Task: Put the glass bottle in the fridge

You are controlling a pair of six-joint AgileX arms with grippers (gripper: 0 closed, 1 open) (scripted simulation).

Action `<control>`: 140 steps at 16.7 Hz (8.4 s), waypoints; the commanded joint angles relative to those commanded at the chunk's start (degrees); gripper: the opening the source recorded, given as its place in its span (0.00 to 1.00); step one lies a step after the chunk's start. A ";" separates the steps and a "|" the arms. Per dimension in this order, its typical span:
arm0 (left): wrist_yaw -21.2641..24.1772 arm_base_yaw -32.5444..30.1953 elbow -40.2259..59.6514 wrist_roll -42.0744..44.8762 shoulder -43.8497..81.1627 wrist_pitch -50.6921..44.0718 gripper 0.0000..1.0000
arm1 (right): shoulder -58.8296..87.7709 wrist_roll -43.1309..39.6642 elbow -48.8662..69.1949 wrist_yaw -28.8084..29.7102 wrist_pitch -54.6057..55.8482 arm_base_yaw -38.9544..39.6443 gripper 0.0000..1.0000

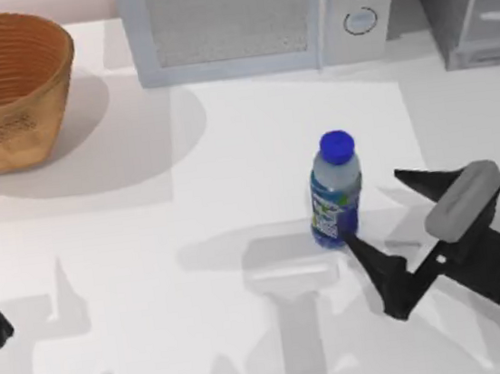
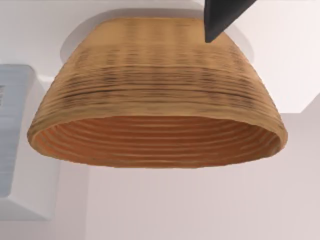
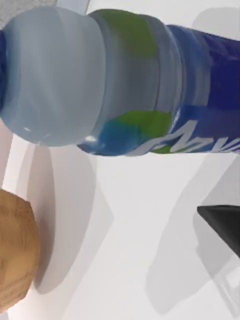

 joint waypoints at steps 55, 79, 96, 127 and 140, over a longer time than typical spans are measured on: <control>0.00 0.00 0.00 0.00 0.00 0.00 1.00 | 2.39 0.39 12.88 2.78 -10.56 2.70 0.01; 0.00 0.00 0.00 0.00 0.00 0.00 1.00 | -16.46 -2.15 4.43 -17.31 -21.78 -16.92 0.01; 0.00 0.00 0.00 0.00 0.00 0.00 1.00 | -56.11 -0.85 -1.94 -4.82 -49.99 -19.82 0.01; 0.00 0.00 0.00 0.00 0.00 0.00 1.00 | -108.06 2.66 -5.79 13.99 -90.88 -27.49 0.01; 0.00 0.00 0.00 0.00 0.00 0.00 1.00 | -37.05 2.40 25.97 5.33 -54.22 -36.92 0.01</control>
